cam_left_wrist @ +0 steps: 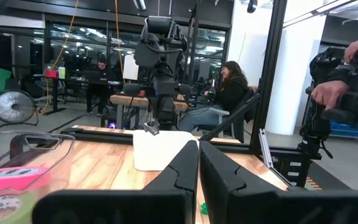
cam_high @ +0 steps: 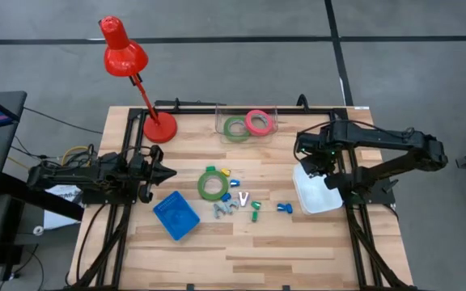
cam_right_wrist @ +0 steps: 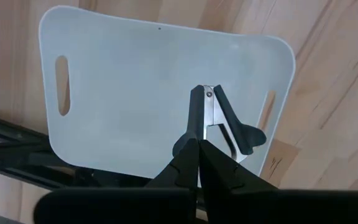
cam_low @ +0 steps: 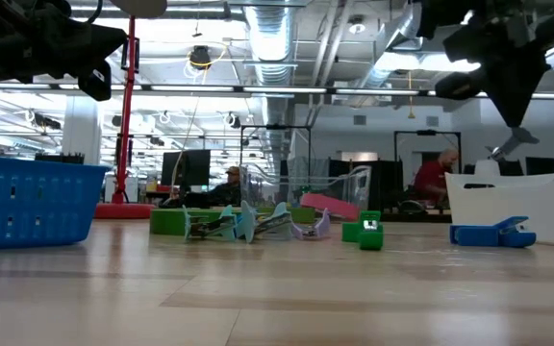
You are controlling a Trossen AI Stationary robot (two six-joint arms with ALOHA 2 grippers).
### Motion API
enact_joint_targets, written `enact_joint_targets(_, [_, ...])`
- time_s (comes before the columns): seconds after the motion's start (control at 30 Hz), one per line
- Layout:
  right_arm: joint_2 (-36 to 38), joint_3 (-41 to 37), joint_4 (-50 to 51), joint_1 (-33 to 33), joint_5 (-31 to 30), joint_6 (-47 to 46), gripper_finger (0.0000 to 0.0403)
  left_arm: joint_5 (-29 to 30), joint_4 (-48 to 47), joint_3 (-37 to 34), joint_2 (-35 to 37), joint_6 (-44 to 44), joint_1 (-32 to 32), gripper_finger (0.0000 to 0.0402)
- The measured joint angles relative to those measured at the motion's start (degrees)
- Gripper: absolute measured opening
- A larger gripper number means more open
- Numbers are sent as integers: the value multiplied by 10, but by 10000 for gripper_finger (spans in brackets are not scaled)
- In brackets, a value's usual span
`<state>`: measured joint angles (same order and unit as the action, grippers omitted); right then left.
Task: Pick and place Stapler, Stapler remover, tape
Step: Put the black stapler remover into the white bin, then put the purple stapler remover into the white bin
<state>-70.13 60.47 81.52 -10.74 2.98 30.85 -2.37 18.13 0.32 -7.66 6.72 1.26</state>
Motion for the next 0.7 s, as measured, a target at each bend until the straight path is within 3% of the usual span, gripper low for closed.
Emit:
enact_joint_targets(0.43, [-4,0,-14,-3,0,-24,111,0,0,0,0,0,0,8])
enact_joint_targets(0.7, [-16,31,-30,-3,0,-24,151,0,0,0,0,0,0,8])
